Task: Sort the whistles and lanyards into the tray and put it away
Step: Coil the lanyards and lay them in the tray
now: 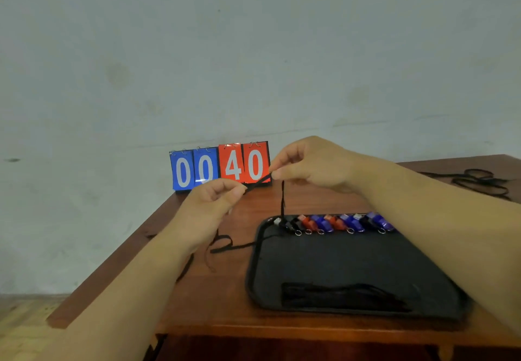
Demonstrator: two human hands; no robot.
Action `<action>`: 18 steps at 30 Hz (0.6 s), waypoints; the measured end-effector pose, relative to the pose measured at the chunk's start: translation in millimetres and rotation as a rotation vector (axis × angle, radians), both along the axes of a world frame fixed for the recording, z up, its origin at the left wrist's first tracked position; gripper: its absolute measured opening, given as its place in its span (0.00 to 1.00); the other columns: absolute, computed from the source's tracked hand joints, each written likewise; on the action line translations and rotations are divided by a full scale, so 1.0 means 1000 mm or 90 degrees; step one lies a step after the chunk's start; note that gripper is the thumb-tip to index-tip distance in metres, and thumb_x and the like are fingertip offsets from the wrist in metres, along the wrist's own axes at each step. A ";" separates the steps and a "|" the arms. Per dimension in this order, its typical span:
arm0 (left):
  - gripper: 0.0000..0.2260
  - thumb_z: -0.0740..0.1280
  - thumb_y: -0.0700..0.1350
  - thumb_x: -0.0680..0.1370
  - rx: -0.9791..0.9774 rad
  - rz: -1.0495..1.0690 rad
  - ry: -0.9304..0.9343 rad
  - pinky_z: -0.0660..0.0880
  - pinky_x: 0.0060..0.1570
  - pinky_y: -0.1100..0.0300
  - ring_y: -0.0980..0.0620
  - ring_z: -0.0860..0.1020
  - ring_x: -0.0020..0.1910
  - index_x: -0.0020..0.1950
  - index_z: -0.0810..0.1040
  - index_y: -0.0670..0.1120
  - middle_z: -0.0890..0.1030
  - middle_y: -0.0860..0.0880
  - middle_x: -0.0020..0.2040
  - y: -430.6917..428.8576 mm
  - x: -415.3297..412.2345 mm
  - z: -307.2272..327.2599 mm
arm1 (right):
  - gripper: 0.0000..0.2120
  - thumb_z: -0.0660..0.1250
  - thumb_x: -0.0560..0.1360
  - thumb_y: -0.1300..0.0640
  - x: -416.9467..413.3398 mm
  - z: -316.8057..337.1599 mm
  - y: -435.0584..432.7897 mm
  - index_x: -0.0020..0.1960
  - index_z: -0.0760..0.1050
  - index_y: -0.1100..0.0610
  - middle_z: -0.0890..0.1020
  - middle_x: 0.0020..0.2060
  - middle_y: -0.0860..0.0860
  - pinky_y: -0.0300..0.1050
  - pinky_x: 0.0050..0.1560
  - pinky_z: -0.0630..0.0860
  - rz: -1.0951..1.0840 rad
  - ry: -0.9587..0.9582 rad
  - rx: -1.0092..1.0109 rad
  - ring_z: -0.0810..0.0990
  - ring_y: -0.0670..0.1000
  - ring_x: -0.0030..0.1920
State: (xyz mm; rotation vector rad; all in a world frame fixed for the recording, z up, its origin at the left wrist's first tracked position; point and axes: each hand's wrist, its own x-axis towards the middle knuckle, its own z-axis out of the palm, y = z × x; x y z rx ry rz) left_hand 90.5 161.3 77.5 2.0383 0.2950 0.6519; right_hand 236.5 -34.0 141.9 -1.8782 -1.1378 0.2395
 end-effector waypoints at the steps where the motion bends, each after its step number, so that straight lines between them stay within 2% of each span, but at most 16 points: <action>1: 0.06 0.71 0.56 0.78 0.004 -0.016 0.006 0.74 0.49 0.60 0.61 0.79 0.40 0.54 0.84 0.60 0.82 0.60 0.42 -0.006 0.003 0.002 | 0.03 0.76 0.74 0.58 0.000 0.003 -0.003 0.48 0.86 0.52 0.88 0.45 0.50 0.41 0.47 0.80 -0.002 0.004 0.018 0.83 0.44 0.41; 4: 0.18 0.76 0.59 0.72 0.000 -0.087 0.025 0.74 0.67 0.52 0.60 0.81 0.59 0.61 0.79 0.67 0.85 0.59 0.56 -0.022 0.011 0.011 | 0.02 0.76 0.74 0.58 -0.004 0.013 -0.010 0.46 0.86 0.52 0.88 0.44 0.54 0.44 0.46 0.78 0.002 0.010 0.061 0.81 0.45 0.39; 6: 0.21 0.76 0.54 0.75 0.016 -0.112 0.029 0.73 0.70 0.52 0.62 0.80 0.62 0.66 0.76 0.66 0.84 0.59 0.60 -0.036 0.015 0.020 | 0.02 0.76 0.75 0.58 -0.006 0.020 -0.017 0.46 0.86 0.52 0.86 0.39 0.50 0.40 0.41 0.77 0.004 0.021 0.090 0.80 0.43 0.37; 8: 0.18 0.74 0.51 0.77 0.017 -0.146 0.029 0.73 0.70 0.52 0.63 0.80 0.62 0.66 0.77 0.63 0.84 0.59 0.61 -0.052 0.020 0.029 | 0.02 0.75 0.75 0.58 -0.010 0.030 -0.027 0.47 0.85 0.51 0.85 0.36 0.44 0.36 0.38 0.78 0.006 0.029 0.109 0.80 0.40 0.36; 10: 0.09 0.72 0.49 0.80 0.009 -0.194 0.040 0.75 0.64 0.55 0.61 0.82 0.59 0.59 0.81 0.57 0.86 0.56 0.57 -0.066 0.023 0.039 | 0.02 0.75 0.76 0.57 -0.012 0.038 -0.039 0.48 0.85 0.51 0.85 0.37 0.43 0.35 0.40 0.79 -0.001 0.027 0.123 0.80 0.39 0.36; 11: 0.04 0.70 0.47 0.81 0.020 -0.212 0.049 0.75 0.58 0.59 0.62 0.83 0.53 0.55 0.82 0.52 0.88 0.53 0.53 -0.074 0.025 0.044 | 0.02 0.75 0.76 0.57 -0.012 0.042 -0.045 0.48 0.85 0.51 0.85 0.37 0.43 0.35 0.41 0.79 -0.005 0.028 0.135 0.80 0.39 0.36; 14: 0.07 0.65 0.41 0.83 -0.019 -0.258 0.045 0.72 0.36 0.71 0.62 0.78 0.30 0.46 0.79 0.45 0.84 0.44 0.41 -0.090 0.029 0.053 | 0.02 0.75 0.75 0.58 -0.006 0.049 -0.064 0.47 0.85 0.52 0.85 0.36 0.43 0.37 0.41 0.78 -0.040 0.044 0.181 0.79 0.40 0.34; 15: 0.08 0.65 0.40 0.83 -0.051 -0.269 0.040 0.72 0.33 0.71 0.62 0.76 0.28 0.45 0.79 0.45 0.82 0.44 0.38 -0.094 0.030 0.054 | 0.02 0.75 0.75 0.58 -0.003 0.049 -0.070 0.47 0.85 0.53 0.84 0.35 0.43 0.36 0.41 0.78 -0.058 0.050 0.191 0.79 0.39 0.34; 18: 0.06 0.69 0.44 0.80 -0.124 -0.303 0.054 0.72 0.34 0.65 0.58 0.73 0.30 0.44 0.82 0.49 0.76 0.50 0.32 -0.098 0.035 0.054 | 0.03 0.75 0.76 0.59 0.005 0.044 -0.088 0.49 0.86 0.55 0.84 0.35 0.44 0.34 0.39 0.78 -0.104 0.063 0.197 0.79 0.38 0.33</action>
